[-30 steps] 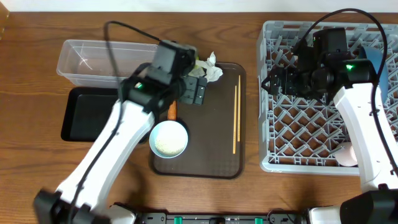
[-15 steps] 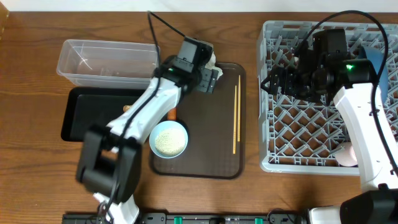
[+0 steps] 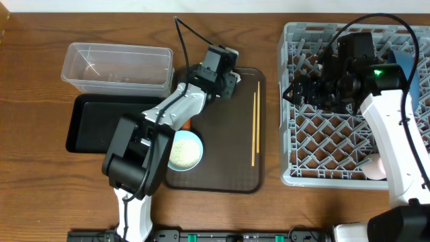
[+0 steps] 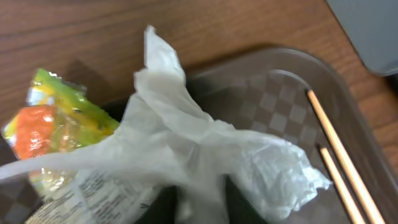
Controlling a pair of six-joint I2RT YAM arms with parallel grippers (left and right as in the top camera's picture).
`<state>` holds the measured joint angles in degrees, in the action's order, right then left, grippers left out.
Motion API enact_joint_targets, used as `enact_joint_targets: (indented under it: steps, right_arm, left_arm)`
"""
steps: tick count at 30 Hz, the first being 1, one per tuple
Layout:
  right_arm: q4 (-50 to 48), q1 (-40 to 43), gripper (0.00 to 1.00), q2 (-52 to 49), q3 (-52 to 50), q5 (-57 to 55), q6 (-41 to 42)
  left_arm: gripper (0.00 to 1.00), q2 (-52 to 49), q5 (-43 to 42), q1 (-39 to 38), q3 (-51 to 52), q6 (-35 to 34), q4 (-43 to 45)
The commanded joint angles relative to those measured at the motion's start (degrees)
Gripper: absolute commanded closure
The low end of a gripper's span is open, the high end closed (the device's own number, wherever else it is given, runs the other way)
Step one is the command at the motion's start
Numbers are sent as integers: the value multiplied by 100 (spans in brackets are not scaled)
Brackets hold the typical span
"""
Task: Sort waste into correct bins and load items into the dishwasher rack
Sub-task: 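Grasp the white tissue with the left gripper and drop it into the clear bin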
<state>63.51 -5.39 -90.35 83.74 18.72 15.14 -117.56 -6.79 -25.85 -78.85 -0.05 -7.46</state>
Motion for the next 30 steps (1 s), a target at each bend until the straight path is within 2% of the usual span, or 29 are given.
enact_joint_targets:
  steps: [1,8,14,17,27,30]
  right_arm:
    - [26,-33,9,39,37,79,68]
    - [52,-33,10,39,37,79,66]
    - [59,-33,10,39,37,81,68]
    - [57,-33,10,39,37,81,68]
    - [39,-33,9,39,37,81,70]
    - [46,-33,9,39,37,81,70]
  left_arm:
    - [94,166,-24,-11,-55,4,-155]
    - [94,1558,258,98,-127,46,-1071]
    - [94,2409,1204,520,-127,264,-1602]
    - [94,2402,1657,946,-125,391,-1784]
    - [94,1556,1657,2284,-125,629,-1104]
    - [94,1353,1648,2533,-125,455,-885]
